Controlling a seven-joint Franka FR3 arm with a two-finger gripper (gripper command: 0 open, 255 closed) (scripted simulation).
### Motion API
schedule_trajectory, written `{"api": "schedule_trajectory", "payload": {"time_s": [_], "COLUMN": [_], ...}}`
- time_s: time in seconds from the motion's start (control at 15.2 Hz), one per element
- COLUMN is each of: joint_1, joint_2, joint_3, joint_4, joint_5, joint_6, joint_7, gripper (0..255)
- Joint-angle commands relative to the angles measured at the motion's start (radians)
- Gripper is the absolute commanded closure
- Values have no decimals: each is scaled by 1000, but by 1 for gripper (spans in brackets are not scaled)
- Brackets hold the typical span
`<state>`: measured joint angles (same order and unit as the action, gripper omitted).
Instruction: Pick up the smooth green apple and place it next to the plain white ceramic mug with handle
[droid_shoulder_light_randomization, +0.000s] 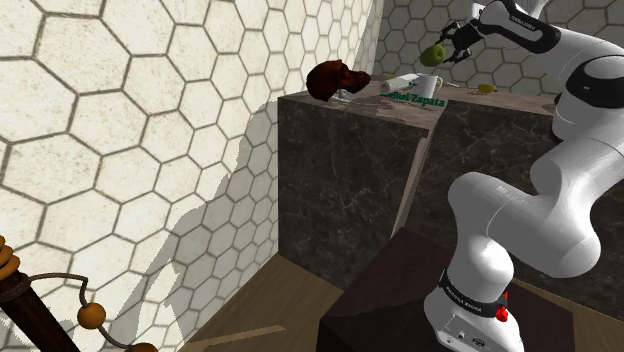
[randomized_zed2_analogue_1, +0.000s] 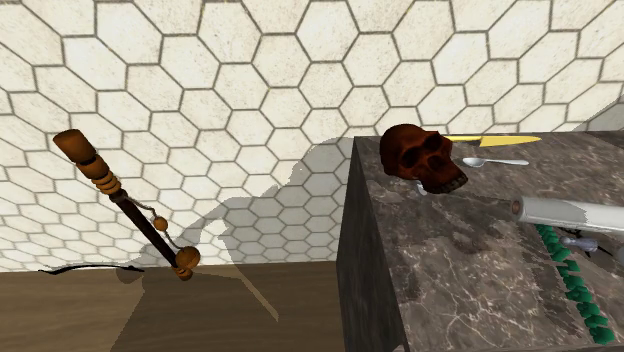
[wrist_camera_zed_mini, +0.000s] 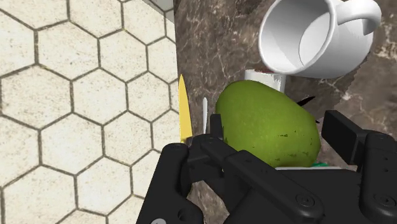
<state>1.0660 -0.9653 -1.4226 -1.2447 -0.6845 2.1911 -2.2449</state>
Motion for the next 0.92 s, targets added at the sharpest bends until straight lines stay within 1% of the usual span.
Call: {"api": "schedule_trajectory", "payload": {"time_s": [0.0, 0.4, 0.86], "joint_1": [-16, -63, -104], "joint_2": [-12, -43, -76], "joint_3": [-3, -11, -32], "joint_4": [-33, -135, -233], "joint_5": [-7, -28, -56], "joint_6": [24, 93, 168], "joint_7": [1, 10, 18], "gripper": [255, 255, 255]}}
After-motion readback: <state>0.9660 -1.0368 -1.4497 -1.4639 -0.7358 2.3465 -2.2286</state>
